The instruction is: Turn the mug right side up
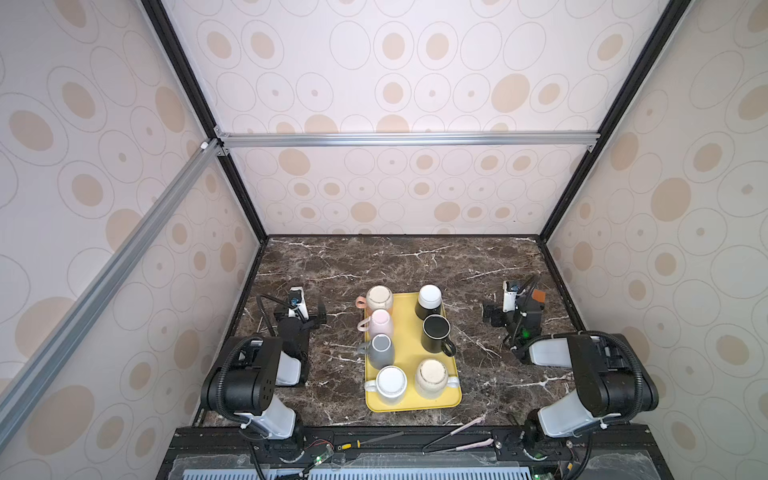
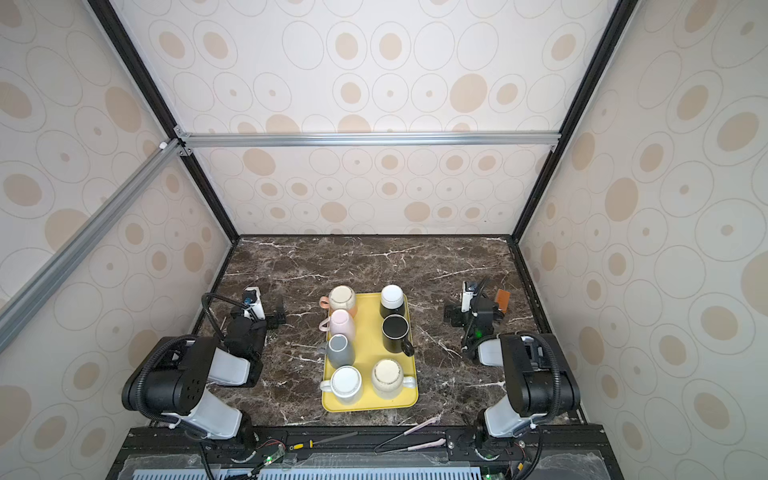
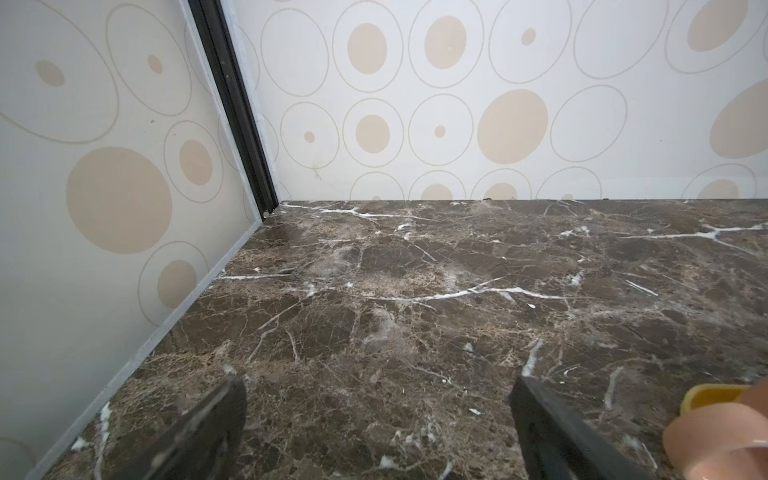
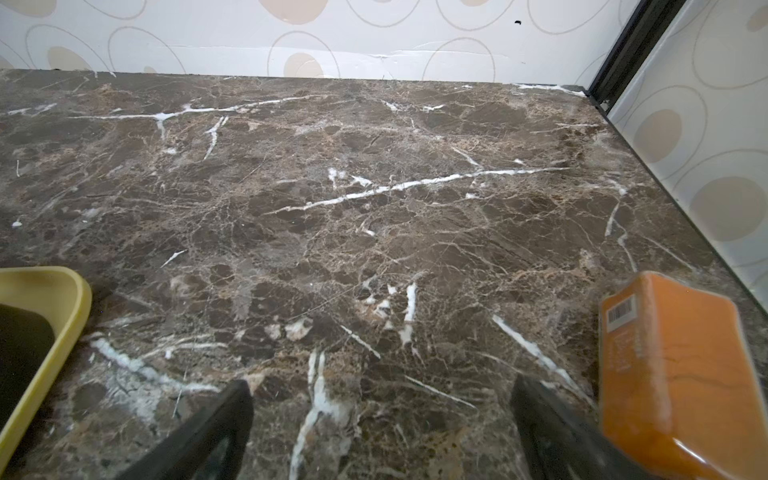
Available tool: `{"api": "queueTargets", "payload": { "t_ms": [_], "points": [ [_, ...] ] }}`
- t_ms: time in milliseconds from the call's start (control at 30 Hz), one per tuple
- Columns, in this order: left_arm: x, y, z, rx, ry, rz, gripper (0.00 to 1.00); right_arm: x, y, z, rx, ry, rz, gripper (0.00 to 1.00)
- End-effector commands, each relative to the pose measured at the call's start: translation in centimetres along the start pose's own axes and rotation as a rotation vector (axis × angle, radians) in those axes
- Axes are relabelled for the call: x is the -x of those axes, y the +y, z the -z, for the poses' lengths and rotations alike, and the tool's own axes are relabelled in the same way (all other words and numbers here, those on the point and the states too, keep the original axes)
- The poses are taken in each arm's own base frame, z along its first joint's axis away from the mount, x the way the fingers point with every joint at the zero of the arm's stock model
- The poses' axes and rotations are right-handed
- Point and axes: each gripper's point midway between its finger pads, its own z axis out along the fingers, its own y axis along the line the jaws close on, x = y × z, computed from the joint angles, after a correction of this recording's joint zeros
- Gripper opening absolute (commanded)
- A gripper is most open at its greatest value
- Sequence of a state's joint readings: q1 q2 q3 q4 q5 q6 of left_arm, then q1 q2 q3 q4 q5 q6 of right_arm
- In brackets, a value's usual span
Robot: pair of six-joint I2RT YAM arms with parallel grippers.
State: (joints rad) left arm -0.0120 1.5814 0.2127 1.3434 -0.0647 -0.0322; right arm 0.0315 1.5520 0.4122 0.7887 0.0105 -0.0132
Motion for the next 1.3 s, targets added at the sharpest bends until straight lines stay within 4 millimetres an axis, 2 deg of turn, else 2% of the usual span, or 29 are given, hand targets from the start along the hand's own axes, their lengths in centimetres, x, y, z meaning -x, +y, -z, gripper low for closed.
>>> {"api": "queueTargets", "payload": {
  "t_ms": [0, 1100, 1167, 1267],
  "points": [
    [0.9, -0.2, -0.4, -0.013, -0.026, -0.010, 1.00, 1.1, 0.0, 0.0, 0.001, -0.027, 0.012, 1.00],
    [0.8, -0.3, -0.2, 0.001, -0.025, -0.024, 1.00, 1.2, 0.0, 0.0, 0.002, -0.027, 0.012, 1.00],
    [1.3, -0.9, 0.0, -0.023, -0.040, -0.044, 1.00, 1.7, 0.0, 0.1, -0.001, -0.051, 0.013, 1.00],
    [3.2, -1.4, 0.8, -0.025, -0.058, -0.072, 1.00, 3.2, -1.1, 1.4, -0.064, -0.012, -0.005, 0.98]
  ]
}}
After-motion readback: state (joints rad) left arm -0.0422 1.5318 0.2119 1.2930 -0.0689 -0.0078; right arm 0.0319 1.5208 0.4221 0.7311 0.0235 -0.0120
